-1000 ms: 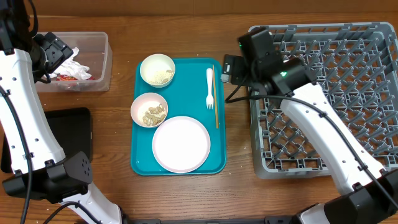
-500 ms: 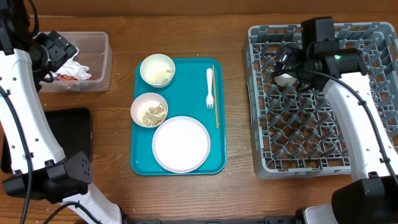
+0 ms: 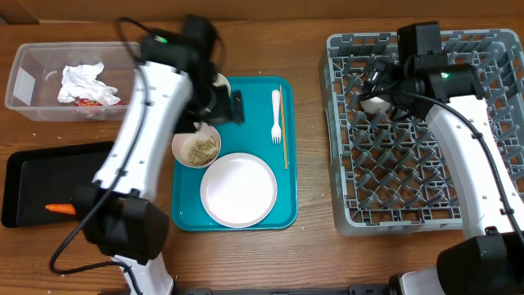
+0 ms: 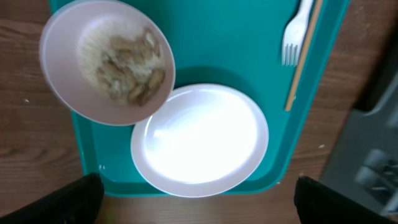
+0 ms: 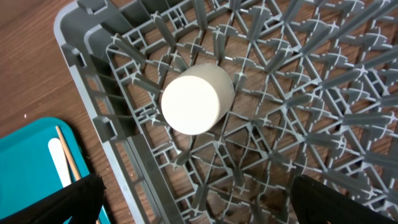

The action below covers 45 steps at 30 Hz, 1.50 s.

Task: Sort waste into correct bins and load items into the dishwasher rack

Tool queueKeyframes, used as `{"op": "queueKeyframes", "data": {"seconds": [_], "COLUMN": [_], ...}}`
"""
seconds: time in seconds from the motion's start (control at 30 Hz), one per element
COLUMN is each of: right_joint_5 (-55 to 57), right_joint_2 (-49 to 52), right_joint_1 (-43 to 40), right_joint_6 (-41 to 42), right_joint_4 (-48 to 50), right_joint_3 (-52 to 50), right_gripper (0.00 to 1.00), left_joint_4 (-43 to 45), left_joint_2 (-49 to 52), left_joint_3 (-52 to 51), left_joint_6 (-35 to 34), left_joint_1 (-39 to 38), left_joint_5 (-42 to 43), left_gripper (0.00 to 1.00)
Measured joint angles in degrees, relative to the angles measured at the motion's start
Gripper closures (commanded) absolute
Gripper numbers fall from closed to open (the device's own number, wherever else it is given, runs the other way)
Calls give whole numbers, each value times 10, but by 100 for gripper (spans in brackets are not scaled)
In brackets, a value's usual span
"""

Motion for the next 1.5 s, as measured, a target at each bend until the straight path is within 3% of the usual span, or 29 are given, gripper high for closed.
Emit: {"op": "queueKeyframes", "data": {"seconds": [0.17,0.3,0.4,0.47,0.93,1.07,1.13,1.5], "right_joint_5": [0,0,0,0,0,0,0,0], "right_joint_2": [0,0,0,0,0,0,0,0], "right_joint_1": [0,0,0,0,0,0,0,0], "right_joint_6": [0,0,0,0,0,0,0,0], "right_joint_4": [0,0,0,-1,0,0,-1,0], "right_joint_3": [0,0,0,0,0,0,0,0], "right_gripper": [0,0,0,0,0,0,0,0], "left_joint_4": [116,226,278,306,332,343,346,318], "left_joint_2": [0,1,2,2,2,2,2,2], "left_joint_3": [-131,-215,-243,-245,-292,-300,-300,-296], "left_joint_6": [-51,-70,-69,-66,-65,-64,-64,-62], "left_joint_1": [-40,-36,-31,-19,-3,-3,-3,-3], "left_joint_5": [-40,-54,-55,-55,-57,-59,-59,-63], "left_gripper": [2,10,22,23,37,51,63,95]}}
